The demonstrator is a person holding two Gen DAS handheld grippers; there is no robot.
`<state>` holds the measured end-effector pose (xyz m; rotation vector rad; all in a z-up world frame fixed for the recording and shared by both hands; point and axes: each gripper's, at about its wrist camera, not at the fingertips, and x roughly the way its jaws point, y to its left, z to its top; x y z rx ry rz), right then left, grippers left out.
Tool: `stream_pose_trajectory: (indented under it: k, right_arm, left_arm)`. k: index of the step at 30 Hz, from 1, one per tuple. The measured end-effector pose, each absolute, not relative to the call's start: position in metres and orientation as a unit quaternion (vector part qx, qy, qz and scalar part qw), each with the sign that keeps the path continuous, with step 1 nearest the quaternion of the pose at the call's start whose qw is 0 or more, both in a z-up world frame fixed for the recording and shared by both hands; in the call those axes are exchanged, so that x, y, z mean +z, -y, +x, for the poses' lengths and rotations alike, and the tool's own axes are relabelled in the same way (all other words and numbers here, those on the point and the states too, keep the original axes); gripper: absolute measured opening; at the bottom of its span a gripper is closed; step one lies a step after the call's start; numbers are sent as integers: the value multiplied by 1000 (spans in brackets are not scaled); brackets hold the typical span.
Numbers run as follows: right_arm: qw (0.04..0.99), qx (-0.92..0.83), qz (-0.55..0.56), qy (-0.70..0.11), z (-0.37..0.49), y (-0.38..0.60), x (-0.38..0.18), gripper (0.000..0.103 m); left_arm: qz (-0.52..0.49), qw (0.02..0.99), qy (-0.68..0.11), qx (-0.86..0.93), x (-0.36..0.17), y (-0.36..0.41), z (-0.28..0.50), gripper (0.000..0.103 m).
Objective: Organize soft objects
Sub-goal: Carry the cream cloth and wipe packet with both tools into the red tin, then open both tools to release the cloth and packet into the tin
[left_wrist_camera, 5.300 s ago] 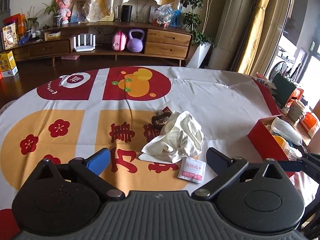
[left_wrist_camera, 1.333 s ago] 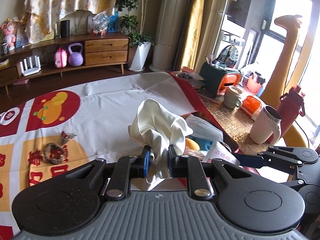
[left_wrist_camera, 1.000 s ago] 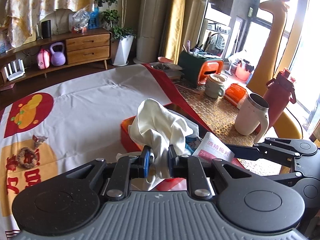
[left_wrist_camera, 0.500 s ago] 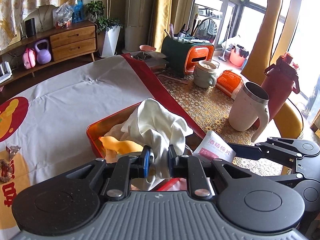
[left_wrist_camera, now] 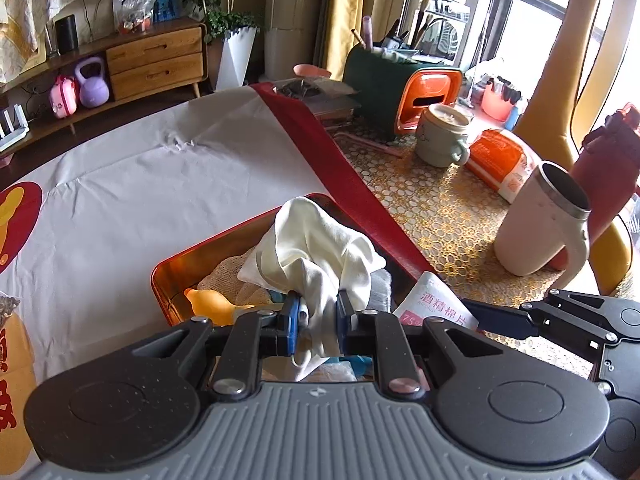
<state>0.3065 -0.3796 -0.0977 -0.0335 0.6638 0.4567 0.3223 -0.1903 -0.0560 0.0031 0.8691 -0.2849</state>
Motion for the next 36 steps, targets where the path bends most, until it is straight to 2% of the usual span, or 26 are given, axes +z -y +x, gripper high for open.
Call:
stream_pose_trajectory:
  k: [20,25,30,36]
  right_arm:
    - [907,222,-54,-353,324,352,-125,42]
    - [907,221,-47,-356,326,353,-125,46]
    - [908,218,-44,-355,324,354,-121,56]
    - [911,212,-37,-353,319,357,-115,61]
  left_arm:
    - [14,885,-451,-112,-103,185,350,18]
    - [19,887,-448,-112,-103,187,348,18]
    - [19,887,-447,-112,-99,186,344,20]
    - [18,891,-438,-118,-91,181,334,21]
